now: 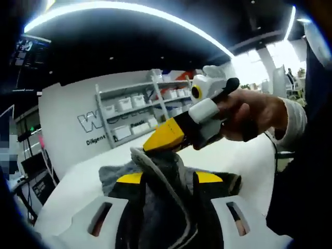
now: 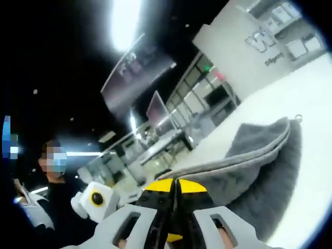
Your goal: Open the folded towel by lifting each exposed corner and separating the folded layers until the towel lies flat within the target outline without major curled edges
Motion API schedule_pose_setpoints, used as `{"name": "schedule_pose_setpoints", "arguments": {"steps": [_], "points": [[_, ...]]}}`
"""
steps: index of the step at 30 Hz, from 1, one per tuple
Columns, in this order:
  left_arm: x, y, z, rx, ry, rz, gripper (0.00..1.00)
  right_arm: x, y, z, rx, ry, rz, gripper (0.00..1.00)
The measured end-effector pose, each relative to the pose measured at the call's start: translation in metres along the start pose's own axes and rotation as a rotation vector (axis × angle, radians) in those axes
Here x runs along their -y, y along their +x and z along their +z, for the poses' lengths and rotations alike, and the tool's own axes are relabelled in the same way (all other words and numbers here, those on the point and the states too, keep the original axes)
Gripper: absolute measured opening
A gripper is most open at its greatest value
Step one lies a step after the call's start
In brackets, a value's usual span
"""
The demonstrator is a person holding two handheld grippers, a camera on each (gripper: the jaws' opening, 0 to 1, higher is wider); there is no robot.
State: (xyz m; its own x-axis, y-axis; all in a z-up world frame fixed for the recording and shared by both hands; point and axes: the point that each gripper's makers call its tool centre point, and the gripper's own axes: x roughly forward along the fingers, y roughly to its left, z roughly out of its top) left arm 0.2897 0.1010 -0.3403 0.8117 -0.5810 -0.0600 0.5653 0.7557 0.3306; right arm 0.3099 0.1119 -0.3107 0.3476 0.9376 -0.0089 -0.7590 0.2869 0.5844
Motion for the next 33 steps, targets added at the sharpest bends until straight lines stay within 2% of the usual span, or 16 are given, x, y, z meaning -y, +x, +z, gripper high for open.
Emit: {"name": "schedule_pose_setpoints", "arguments": {"steps": [1, 4, 5, 6, 8, 10, 12, 19, 22, 27, 29, 30, 32, 33], "points": [[-0.003, 0.000, 0.001, 0.005, 0.001, 0.013, 0.33, 0.000, 0.002, 0.001, 0.007, 0.005, 0.001, 0.00], [-0.011, -0.001, 0.000, 0.018, -0.016, 0.024, 0.21, -0.001, 0.009, 0.001, 0.007, 0.040, 0.003, 0.00], [-0.014, -0.003, -0.003, 0.016, -0.025, 0.029, 0.21, -0.001, 0.011, 0.000, 0.008, 0.043, 0.004, 0.00], [-0.017, -0.006, -0.005, 0.018, -0.029, 0.041, 0.20, -0.003, 0.012, -0.001, 0.010, 0.037, 0.008, 0.00], [-0.022, -0.013, -0.005, 0.049, -0.053, 0.052, 0.17, -0.007, 0.015, -0.002, 0.017, -0.040, 0.027, 0.01], [-0.025, -0.020, -0.007, 0.059, -0.110, 0.049, 0.16, -0.009, 0.015, -0.005, 0.009, -0.072, 0.018, 0.03], [-0.029, -0.026, -0.008, 0.068, -0.121, 0.058, 0.14, -0.009, 0.015, -0.008, 0.015, -0.095, 0.009, 0.05], [-0.034, -0.030, -0.009, 0.073, -0.123, 0.080, 0.14, -0.005, 0.023, -0.013, 0.019, -0.066, -0.011, 0.03], [-0.036, -0.033, -0.008, 0.084, -0.131, 0.087, 0.07, -0.007, 0.025, -0.011, 0.023, -0.046, 0.000, 0.03], [-0.049, -0.035, -0.014, 0.070, -0.172, 0.122, 0.04, -0.005, 0.023, -0.011, 0.000, -0.085, -0.002, 0.04], [-0.053, -0.037, -0.012, 0.088, -0.179, 0.142, 0.04, -0.001, 0.018, -0.011, -0.008, -0.125, -0.015, 0.06], [-0.056, -0.038, -0.010, 0.108, -0.195, 0.155, 0.04, 0.005, 0.015, -0.009, -0.009, -0.180, -0.040, 0.07], [-0.058, -0.040, -0.010, 0.112, -0.216, 0.162, 0.03, 0.010, 0.011, -0.010, -0.015, -0.228, -0.062, 0.10], [-0.057, -0.041, -0.009, 0.118, -0.215, 0.163, 0.03, 0.015, 0.008, -0.011, -0.035, -0.286, -0.079, 0.11]]}}
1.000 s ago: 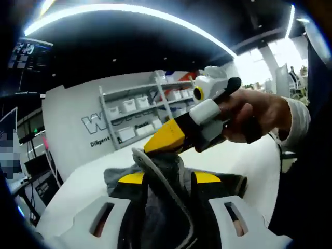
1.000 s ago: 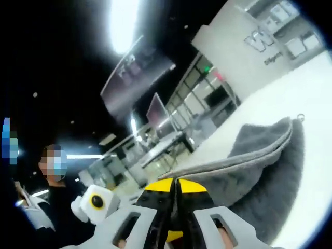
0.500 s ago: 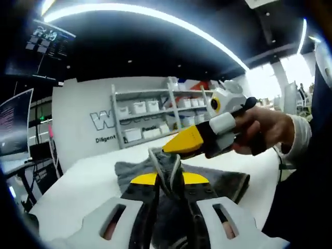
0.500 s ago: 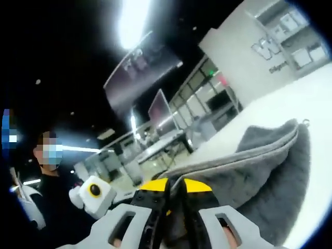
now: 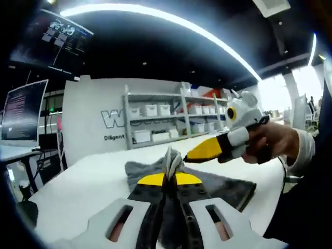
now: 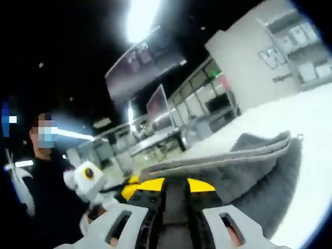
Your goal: Open the folded towel by lifting each exposed corner and separating the folded layers until the towel lies flat within the target outline without major curled edges
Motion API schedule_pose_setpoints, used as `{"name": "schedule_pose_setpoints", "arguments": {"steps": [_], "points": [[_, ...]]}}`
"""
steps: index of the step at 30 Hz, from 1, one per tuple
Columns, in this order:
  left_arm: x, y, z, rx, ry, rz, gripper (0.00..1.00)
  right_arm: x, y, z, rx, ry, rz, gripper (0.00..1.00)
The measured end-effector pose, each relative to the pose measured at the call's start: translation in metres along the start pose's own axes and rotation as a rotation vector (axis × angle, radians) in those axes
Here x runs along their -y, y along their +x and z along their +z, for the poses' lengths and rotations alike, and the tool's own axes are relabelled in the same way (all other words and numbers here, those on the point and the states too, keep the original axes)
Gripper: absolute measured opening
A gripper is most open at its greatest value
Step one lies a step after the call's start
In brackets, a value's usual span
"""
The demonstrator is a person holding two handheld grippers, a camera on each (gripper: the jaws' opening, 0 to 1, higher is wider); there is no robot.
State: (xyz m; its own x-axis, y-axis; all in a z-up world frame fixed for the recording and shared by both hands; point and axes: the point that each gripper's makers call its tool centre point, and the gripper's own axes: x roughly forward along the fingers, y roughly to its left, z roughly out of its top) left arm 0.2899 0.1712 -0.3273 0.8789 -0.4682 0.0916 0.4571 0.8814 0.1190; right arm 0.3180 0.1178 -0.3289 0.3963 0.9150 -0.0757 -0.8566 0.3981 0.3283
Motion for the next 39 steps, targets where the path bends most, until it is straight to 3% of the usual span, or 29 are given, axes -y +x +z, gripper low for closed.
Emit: {"name": "schedule_pose_setpoints", "arguments": {"steps": [4, 8, 9, 11, 14, 17, 27, 31, 32, 34, 36, 38, 39], "points": [[-0.005, -0.001, 0.004, 0.013, 0.011, 0.013, 0.03, 0.015, -0.005, -0.010, -0.095, -0.188, -0.061, 0.18], [-0.009, -0.002, 0.003, 0.010, 0.015, 0.022, 0.03, 0.039, -0.009, 0.002, -0.146, -0.406, -0.130, 0.33], [-0.011, -0.003, 0.002, 0.010, 0.014, 0.027, 0.03, 0.047, -0.009, 0.004, -0.180, -0.481, -0.134, 0.38], [-0.014, -0.005, 0.002, 0.010, 0.013, 0.033, 0.03, 0.059, -0.011, 0.005, -0.231, -0.530, -0.149, 0.49], [-0.018, -0.006, 0.002, 0.005, 0.014, 0.042, 0.03, 0.073, -0.017, 0.013, -0.309, -0.701, -0.169, 0.55], [-0.020, -0.006, 0.001, 0.001, 0.019, 0.047, 0.03, 0.083, -0.019, 0.021, -0.344, -0.867, -0.167, 0.55], [-0.021, -0.006, -0.002, -0.015, 0.044, 0.047, 0.03, 0.138, -0.015, 0.026, -0.502, -1.128, -0.229, 0.50], [-0.023, -0.009, -0.003, -0.019, 0.053, 0.059, 0.03, 0.164, -0.005, 0.035, -0.568, -1.291, -0.246, 0.42], [-0.023, -0.009, -0.003, -0.020, 0.052, 0.060, 0.03, 0.172, -0.002, 0.040, -0.594, -1.373, -0.260, 0.39], [-0.024, -0.011, -0.004, -0.030, 0.056, 0.064, 0.03, 0.178, 0.002, 0.042, -0.639, -1.465, -0.247, 0.33], [-0.024, -0.011, -0.005, -0.033, 0.061, 0.068, 0.03, 0.171, 0.014, 0.043, -0.630, -1.568, -0.174, 0.33], [-0.025, -0.012, -0.006, -0.037, 0.062, 0.072, 0.03, 0.170, 0.023, 0.040, -0.648, -1.594, -0.121, 0.28], [-0.026, -0.012, -0.008, -0.042, 0.061, 0.075, 0.03, 0.176, 0.024, 0.039, -0.699, -1.608, -0.128, 0.21]]}}
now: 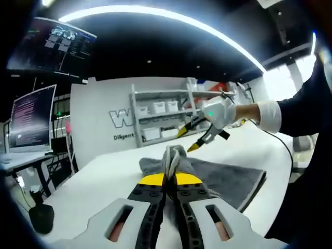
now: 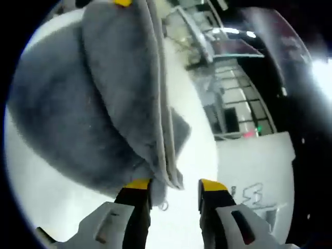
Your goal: Open the folded towel by lifting each exposed corner and separating the folded layers until the towel lies flat within the target outline without major curled edges
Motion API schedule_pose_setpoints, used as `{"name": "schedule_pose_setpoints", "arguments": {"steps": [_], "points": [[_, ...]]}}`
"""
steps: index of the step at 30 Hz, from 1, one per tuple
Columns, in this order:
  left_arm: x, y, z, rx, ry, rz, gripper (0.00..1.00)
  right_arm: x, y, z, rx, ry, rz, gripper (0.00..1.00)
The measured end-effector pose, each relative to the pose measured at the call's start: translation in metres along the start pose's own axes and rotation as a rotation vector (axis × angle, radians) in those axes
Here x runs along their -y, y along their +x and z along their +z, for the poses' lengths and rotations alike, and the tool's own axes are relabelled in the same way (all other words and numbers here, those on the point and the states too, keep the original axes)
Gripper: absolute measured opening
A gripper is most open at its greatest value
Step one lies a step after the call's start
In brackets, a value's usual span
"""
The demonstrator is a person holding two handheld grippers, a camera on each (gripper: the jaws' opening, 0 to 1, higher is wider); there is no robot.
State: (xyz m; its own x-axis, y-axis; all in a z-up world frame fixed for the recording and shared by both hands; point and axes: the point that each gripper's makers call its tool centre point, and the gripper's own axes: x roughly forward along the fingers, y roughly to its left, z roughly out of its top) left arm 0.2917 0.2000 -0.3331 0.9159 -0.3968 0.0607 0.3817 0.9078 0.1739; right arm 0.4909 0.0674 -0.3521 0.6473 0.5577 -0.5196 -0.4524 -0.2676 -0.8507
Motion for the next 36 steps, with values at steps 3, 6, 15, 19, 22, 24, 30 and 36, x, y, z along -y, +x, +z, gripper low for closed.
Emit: {"name": "schedule_pose_setpoints", "arguments": {"steps": [3, 6, 15, 19, 22, 24, 30, 36], "points": [[0.001, -0.002, -0.004, -0.008, -0.010, 0.004, 0.03, 0.000, 0.008, -0.011, -0.097, -0.080, 0.017, 0.15], [0.003, -0.004, -0.006, -0.014, -0.002, 0.007, 0.03, -0.004, 0.017, 0.000, -0.065, -0.153, 0.038, 0.19], [0.004, -0.008, -0.008, -0.033, 0.023, -0.007, 0.03, -0.007, 0.025, 0.005, -0.092, -0.307, 0.039, 0.00], [-0.002, -0.015, -0.006, -0.039, -0.038, -0.020, 0.03, 0.015, 0.021, 0.014, -0.067, -0.289, -0.053, 0.00], [-0.008, -0.019, -0.004, -0.039, -0.040, -0.008, 0.03, 0.026, 0.017, 0.022, -0.050, -0.252, -0.089, 0.00], [-0.012, -0.022, -0.003, -0.042, -0.025, 0.007, 0.03, 0.033, 0.017, 0.028, -0.031, -0.202, -0.107, 0.00], [-0.024, -0.033, 0.004, -0.027, -0.006, 0.045, 0.03, 0.054, 0.020, 0.050, 0.020, -0.131, -0.141, 0.00], [-0.035, -0.042, 0.009, -0.018, 0.003, 0.078, 0.03, 0.061, 0.024, 0.065, 0.081, -0.087, -0.133, 0.00]]}}
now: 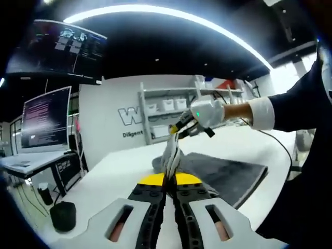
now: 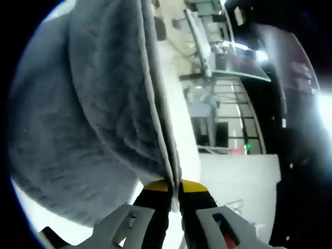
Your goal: Open the folded towel by lifting each exposed corner and separating the folded layers until the towel lies flat within the target outline without major curled edges
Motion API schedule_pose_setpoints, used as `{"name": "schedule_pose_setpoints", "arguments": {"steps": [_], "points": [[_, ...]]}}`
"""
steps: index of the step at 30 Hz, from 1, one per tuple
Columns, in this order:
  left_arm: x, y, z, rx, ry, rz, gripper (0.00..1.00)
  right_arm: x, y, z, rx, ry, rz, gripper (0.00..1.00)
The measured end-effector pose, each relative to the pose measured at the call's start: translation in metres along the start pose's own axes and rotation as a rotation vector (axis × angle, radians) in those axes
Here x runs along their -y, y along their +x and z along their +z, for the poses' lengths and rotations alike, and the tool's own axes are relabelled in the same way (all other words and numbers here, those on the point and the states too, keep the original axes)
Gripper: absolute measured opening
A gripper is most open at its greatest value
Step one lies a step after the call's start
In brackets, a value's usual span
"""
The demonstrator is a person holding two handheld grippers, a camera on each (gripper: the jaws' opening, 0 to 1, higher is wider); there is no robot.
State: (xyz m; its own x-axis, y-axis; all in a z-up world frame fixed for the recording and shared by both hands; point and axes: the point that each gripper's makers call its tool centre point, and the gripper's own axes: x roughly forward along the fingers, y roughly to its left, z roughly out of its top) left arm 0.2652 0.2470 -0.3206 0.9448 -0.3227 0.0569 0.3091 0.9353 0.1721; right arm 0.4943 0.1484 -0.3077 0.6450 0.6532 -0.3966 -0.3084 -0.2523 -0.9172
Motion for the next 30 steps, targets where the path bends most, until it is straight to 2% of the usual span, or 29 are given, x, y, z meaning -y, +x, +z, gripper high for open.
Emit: {"name": "schedule_pose_setpoints", "arguments": {"steps": [3, 8, 11, 23, 26, 30], "points": [[-0.006, -0.004, 0.002, 0.004, 0.004, 0.020, 0.03, 0.005, 0.007, 0.005, 0.044, 0.066, 0.018, 0.00], [-0.013, -0.010, 0.008, 0.030, -0.019, 0.035, 0.03, 0.009, 0.010, 0.015, 0.142, 0.268, 0.061, 0.00], [-0.016, -0.010, 0.009, 0.034, -0.011, 0.047, 0.03, 0.014, 0.013, 0.020, 0.198, 0.345, 0.068, 0.01], [-0.025, -0.015, 0.011, 0.030, 0.034, 0.088, 0.03, 0.030, 0.039, 0.038, 0.232, 0.442, 0.058, 0.01], [-0.027, -0.017, 0.013, 0.051, 0.039, 0.081, 0.03, 0.030, 0.046, 0.041, 0.261, 0.548, 0.075, 0.02], [-0.032, -0.016, 0.010, 0.040, 0.039, 0.099, 0.03, 0.027, 0.049, 0.050, 0.321, 0.708, 0.092, 0.03]]}}
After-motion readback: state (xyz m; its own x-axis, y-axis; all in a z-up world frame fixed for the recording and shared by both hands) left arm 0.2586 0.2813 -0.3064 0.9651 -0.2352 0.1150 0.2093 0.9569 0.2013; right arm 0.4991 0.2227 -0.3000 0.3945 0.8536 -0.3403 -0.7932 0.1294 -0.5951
